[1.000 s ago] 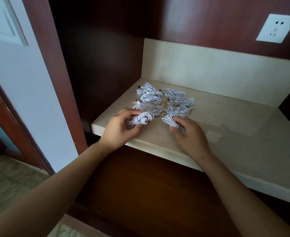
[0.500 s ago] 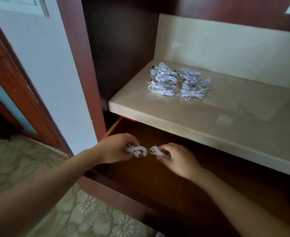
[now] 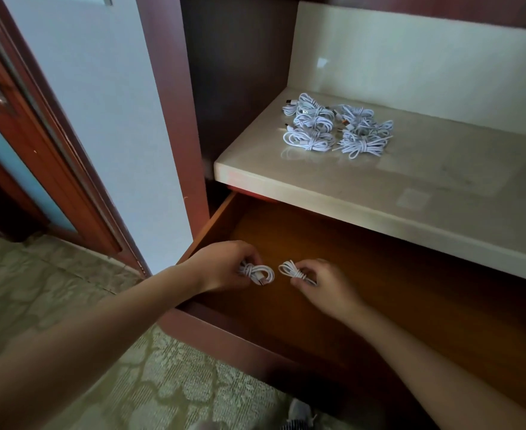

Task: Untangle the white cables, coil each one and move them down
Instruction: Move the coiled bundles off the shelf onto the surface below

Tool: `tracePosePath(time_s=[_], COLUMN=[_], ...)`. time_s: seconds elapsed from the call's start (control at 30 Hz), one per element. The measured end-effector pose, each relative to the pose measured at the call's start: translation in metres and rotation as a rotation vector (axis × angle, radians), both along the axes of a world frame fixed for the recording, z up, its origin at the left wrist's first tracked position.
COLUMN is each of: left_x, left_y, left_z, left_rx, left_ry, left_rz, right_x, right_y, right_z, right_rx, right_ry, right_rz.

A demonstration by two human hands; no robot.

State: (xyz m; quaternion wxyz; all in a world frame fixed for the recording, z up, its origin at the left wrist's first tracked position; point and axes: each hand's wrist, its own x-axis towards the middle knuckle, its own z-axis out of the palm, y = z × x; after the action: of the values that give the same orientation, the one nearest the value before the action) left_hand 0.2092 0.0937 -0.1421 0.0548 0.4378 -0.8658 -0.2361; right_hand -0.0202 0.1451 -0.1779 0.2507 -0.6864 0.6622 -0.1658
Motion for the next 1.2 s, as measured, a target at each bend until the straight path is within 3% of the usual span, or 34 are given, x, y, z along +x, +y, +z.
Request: tracePosePath(time_s=[0.23, 0.33, 0.5, 0.67, 0.83, 0.97, 1.1, 1.2], left_x=[-0.004, -0.015, -0.026, -0.037, -0.035, -0.037, -0.041, -0.041], left_y=[-0.010, -0.025, -0.053, -0.070, -0.072, -0.068, -0.066, -0.066], left_z=[-0.006, -0.012, -0.028, -0.046, -0.050, -0.051, -0.048, -0.045], left_rx=[0.036, 0.020, -0.070, -0.285, -0.197, -0.158, -0.096, -0.082], left_ry=[-0.132, -0.209, -0.423, -0.555, -0.467, -0.394, -0.376, -0.408], left_rz=[-0.080, -0.147, -0.317, -0.412, -0.456, -0.316, -0.243, -0.233], right_x=[0.007, 0.013, 0.018, 0.012, 0.015, 0.023, 0.026, 0.021], right_y=[-0.013, -0.028, -0.053, -0.064, -0.064, -0.065, -0.063, -0.058], right_z=[0.001, -0.004, -0.027, -0.041, -0.045, -0.047, -0.047, -0.042], right_rx=[0.087, 0.158, 0.255, 0.385, 0.469, 0.488, 0.486, 0.456], right_ry=[-0.104, -0.243, -0.218, -0.337, -0.466, -0.520, -0.549, -0.469], right_rz=[-0.063, -0.129, -0.237, -0.375, -0.426, -0.424, -0.294, -0.188])
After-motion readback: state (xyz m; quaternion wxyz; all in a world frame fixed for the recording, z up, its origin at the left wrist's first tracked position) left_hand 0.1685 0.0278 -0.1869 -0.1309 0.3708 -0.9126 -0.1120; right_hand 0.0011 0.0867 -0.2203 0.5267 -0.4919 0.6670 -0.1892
